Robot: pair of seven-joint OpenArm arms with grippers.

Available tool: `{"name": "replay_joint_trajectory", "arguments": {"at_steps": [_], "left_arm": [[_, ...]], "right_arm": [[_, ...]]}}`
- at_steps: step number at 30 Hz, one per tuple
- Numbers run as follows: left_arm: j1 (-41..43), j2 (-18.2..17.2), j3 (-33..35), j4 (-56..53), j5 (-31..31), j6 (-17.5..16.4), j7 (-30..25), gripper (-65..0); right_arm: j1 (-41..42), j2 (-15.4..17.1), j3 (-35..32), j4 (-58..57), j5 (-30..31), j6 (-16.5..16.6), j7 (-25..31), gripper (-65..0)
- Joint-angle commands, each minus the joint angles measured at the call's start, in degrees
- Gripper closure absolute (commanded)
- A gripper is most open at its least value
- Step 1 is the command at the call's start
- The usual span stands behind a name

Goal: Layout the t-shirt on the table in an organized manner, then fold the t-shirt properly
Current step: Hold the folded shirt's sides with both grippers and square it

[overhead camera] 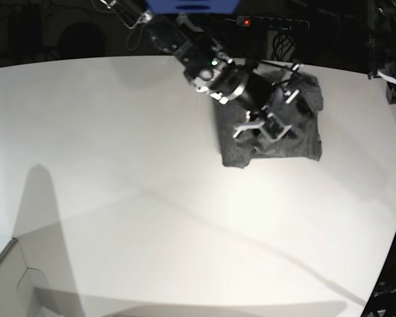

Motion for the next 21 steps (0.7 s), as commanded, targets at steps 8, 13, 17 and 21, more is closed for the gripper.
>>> {"name": "replay_joint_trajectory", "arguments": {"at_steps": [8,13,17,21], "left_arm": [[0.0,-0.4,6.0,1.2,-14.8,0.2,-1.2,-23.3],[0.1,-0.4,14.0,4.8,-24.1,0.2,-1.2,-29.7],[-1.8,-0.4,21.3,7.1,-27.0,0.2,-1.2,-29.7],[-5.2,-0.3,26.5,2.9,-24.3,0.2,-1.5,-29.7]], "right_arm": [[-3.6,6.7,11.9,5.1,0.4,0.3,1.1,-32.7],[-6.0,8.6,15.2,5.0,0.4,0.4,1.4,-32.7],[-7.6,9.3,15.6,5.0,0.4,0.4,1.2,-32.5],[-9.0,10.1,15.5,5.4,0.4,0.4,1.6,-32.1]]}}
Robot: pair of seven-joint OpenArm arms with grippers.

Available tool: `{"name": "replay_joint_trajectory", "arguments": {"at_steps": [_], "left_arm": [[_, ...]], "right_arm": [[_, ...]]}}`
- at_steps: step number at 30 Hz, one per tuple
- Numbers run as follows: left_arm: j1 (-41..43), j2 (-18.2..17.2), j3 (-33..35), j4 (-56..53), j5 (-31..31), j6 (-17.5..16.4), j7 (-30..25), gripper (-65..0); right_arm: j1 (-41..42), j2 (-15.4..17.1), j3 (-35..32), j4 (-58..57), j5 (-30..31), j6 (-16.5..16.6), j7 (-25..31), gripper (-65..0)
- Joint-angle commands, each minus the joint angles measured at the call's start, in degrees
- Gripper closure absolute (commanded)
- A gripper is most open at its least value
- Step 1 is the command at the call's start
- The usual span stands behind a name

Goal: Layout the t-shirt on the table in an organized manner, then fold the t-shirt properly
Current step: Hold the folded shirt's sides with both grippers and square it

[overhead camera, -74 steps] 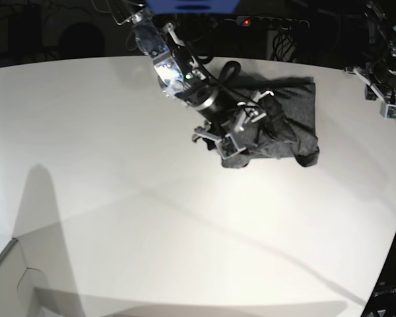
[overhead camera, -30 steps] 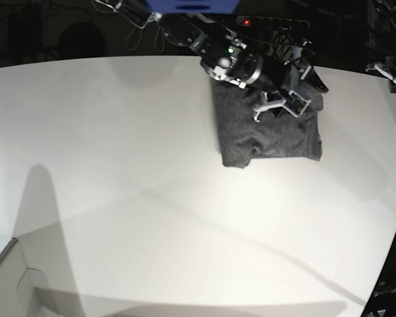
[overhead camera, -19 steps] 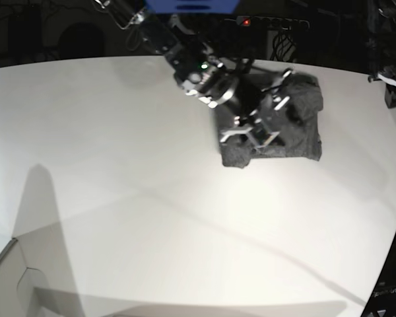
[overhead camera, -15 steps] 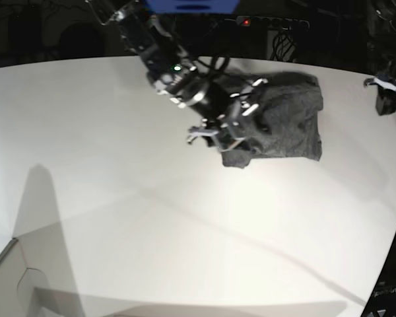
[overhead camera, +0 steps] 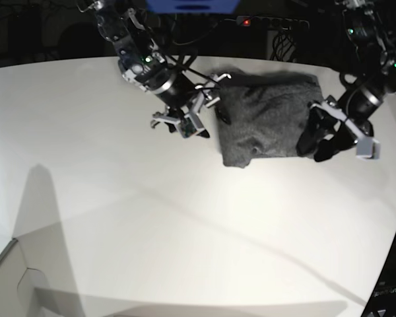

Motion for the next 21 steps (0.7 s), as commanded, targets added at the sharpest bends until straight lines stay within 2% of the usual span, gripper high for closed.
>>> {"name": "replay_joint_trajectory", "arguments": {"at_steps": [1,12,15,21], "left_arm": [[-0.7,-0.6,0.5,-1.9,1.1,0.1,-0.7,-29.7],[-12.8,-1.0,0.7,-27.6,14.2,0.1,-0.9,-29.7],[-13.9,-1.2,-0.3,-29.9,15.0,0.1,-0.9,-29.7],[-13.8,-1.0,-7.5,-30.0,15.0,0.1,-0.6,-29.7]], "right_arm": [[0.1,-0.4,-0.2,1.3,0.5,0.5,1.7,-32.1],[-1.0,-0.5,-0.4,1.2,0.5,0.6,1.7,-32.1],[-0.9,-0.4,-0.4,1.0,0.5,0.6,1.7,-32.1],[-0.4,-0.2,-0.1,1.2,0.5,0.4,1.7,-31.9]]}}
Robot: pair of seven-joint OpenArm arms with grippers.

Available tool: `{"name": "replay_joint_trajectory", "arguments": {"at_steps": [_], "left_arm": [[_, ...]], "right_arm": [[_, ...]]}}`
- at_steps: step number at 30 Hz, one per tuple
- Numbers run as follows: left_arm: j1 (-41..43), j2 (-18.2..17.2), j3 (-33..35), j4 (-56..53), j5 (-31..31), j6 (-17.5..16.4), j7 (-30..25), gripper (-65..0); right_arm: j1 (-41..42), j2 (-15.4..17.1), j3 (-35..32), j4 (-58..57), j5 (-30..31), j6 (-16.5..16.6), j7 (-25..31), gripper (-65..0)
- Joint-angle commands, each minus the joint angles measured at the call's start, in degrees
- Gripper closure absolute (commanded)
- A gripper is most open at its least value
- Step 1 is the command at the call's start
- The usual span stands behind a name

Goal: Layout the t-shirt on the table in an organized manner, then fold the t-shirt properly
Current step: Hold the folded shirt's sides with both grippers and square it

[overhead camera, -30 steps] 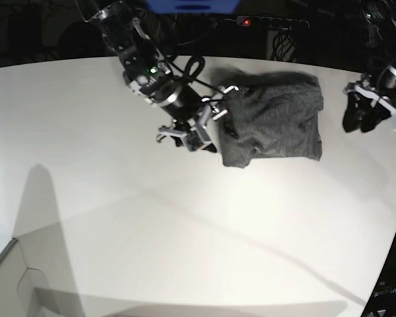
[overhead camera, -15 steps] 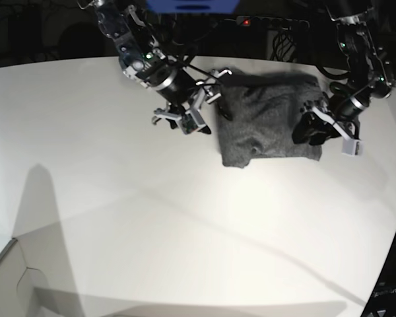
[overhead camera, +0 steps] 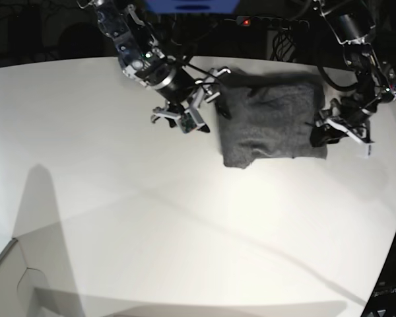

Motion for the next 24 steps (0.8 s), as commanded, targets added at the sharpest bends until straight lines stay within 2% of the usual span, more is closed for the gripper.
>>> {"name": "replay_joint_trajectory", "arguments": {"at_steps": [1,5,8,12,18,21,24], "left_arm": [[-0.7,-0.8,-0.3,0.4,-0.7,-0.1,-0.6,-29.7],[-0.5,-0.7,-0.2,0.3,-0.3,-0.1,-0.6,-29.7],[-0.5,-0.4,-0.2,0.2,-0.3,-0.1,-0.4,-29.7],[0.2,-0.4,-0.2,0.3,-0.3,-0.1,-0.6,-29.7],[0.2,-0.4,-0.2,0.6,-0.3,-0.1,-0.2,-29.7],[0.2,-0.3,-0.2,0.8,-0.3,-0.1,-0.1,-29.7],[0.2,-0.3,-0.1,0.8,-0.7,-0.1,-0.1,-29.7]], "right_arm": [[0.5,-0.2,-0.1,1.4,0.4,0.3,1.5,-31.9],[1.9,-0.6,-0.3,3.0,0.4,0.3,1.0,-25.1],[3.7,-2.8,-0.4,2.8,0.4,0.3,1.0,-14.9],[6.8,-3.0,-3.2,0.3,0.4,0.5,1.0,-0.4],[13.9,-6.3,-7.5,-11.5,0.5,0.6,1.5,0.0],[16.1,-8.2,-6.6,-15.8,0.5,0.6,1.6,0.0],[17.4,-8.1,-3.8,-18.8,0.5,0.6,1.7,0.0]]}}
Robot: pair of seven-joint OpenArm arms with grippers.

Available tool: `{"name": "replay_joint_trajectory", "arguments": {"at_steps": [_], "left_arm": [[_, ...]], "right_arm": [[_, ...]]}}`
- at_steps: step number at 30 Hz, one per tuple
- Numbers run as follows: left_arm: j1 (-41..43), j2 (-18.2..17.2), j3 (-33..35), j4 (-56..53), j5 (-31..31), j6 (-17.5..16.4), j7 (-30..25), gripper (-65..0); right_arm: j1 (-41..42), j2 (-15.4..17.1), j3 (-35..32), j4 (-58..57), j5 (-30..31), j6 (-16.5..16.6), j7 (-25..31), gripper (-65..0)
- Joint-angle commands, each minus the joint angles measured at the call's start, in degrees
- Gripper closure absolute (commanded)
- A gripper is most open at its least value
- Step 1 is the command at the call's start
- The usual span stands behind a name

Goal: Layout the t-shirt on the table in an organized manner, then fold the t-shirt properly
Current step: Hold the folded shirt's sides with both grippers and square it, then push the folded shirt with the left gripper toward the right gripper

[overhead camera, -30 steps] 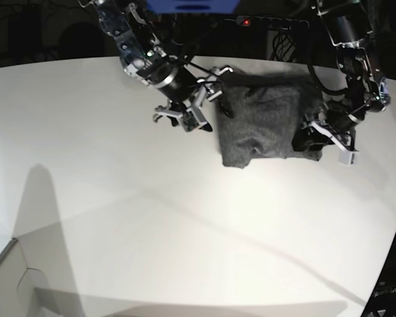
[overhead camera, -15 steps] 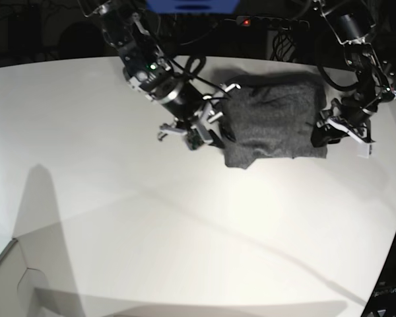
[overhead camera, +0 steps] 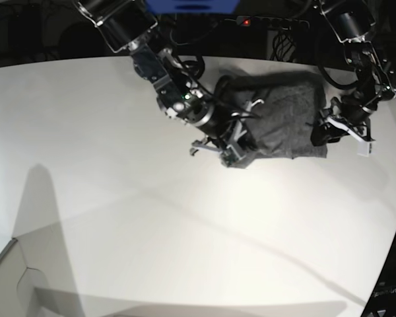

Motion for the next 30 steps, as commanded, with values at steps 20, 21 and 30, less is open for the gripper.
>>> {"name": "replay_joint_trajectory", "arguments": {"at_steps": [20,21,30], "left_arm": [[0.3,1.5,2.0,11.7,-10.5,-0.1,0.3,-30.1],[1.0,1.5,2.5,13.4,-11.8,-0.1,0.3,-30.1],[9.2,1.3,2.4,20.4,-14.0,-0.1,0.3,-31.3]], "right_arm": [[-6.6,4.5,13.5,14.1,0.1,0.1,0.6,0.0],[-7.4,5.1,14.2,14.6,0.1,0.1,0.6,0.0],[-14.3,10.3,18.5,21.5,0.1,0.4,0.4,0.0]]}}
